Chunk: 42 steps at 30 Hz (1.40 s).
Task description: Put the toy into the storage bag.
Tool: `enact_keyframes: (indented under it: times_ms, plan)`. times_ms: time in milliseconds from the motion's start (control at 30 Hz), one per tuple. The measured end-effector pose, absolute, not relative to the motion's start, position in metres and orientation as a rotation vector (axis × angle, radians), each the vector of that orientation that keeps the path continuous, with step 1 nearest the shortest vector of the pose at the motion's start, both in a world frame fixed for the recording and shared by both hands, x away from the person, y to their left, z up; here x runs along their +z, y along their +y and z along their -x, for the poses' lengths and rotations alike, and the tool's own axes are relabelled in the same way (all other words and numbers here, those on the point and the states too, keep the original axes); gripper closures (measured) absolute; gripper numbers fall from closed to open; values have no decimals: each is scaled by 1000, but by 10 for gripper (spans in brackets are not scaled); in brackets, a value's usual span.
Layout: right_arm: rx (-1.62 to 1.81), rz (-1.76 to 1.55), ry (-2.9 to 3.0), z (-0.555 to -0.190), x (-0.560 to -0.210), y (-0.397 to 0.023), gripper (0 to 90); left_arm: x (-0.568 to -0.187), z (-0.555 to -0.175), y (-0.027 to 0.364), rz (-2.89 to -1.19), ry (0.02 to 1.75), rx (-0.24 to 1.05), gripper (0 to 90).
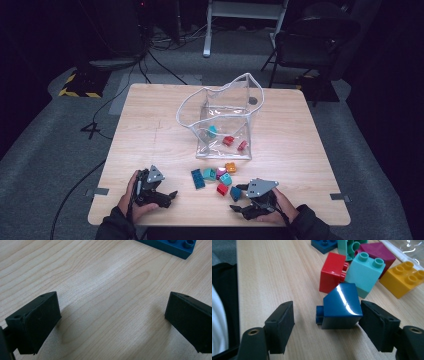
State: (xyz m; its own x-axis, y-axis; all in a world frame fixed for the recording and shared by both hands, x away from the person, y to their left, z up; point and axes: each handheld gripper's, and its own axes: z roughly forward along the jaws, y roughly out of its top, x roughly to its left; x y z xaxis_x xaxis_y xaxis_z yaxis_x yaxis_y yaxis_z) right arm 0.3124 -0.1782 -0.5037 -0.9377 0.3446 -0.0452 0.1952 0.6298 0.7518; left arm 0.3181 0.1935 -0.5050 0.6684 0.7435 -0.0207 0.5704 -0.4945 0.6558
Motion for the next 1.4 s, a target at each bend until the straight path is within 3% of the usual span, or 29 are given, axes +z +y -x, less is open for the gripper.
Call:
enact_keyframes:
  times_ms: [67, 300, 1400]
  plan:
    - [1199, -448, 2657, -312, -504, -178, 329, -505, -318, 193, -2240, 1009, 351, 2]
    - [1223, -436, 2659, -312, -503, -180, 569, -505, -318, 193, -2240, 1010, 351, 2]
    - [1239, -485, 2603, -325, -484, -202, 573, -505, -318, 193, -2237, 1013, 348, 2]
